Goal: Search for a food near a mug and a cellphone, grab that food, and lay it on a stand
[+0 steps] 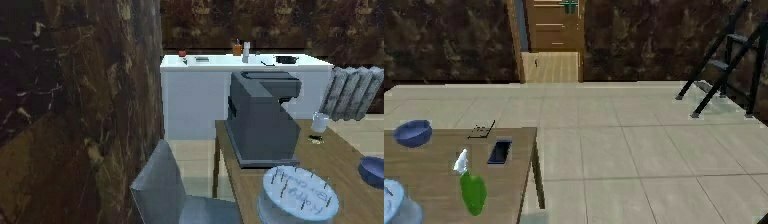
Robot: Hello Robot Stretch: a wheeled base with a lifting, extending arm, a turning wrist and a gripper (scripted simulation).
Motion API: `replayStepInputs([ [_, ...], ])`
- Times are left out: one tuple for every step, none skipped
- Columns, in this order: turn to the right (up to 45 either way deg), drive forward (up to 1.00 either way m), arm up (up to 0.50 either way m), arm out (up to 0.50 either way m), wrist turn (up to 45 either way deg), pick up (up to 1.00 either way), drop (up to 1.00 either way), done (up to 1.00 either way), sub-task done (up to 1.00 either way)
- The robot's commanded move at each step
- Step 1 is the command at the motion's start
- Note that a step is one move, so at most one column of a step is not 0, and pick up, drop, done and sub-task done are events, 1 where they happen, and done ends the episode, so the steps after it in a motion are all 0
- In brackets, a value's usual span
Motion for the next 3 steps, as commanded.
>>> replayStepInputs([
  [-24.0, 0.00, 0.00, 0.00, 0.0, 0.00, 0.00, 0.00, 0.00],
  [45.0, 0.00, 0.00, 0.00, 0.0, 0.00, 0.00, 0.00, 0.00],
  [-45.0, 0.00, 0.00, 0.00, 0.0, 0.00, 0.00, 0.00, 0.00],
])
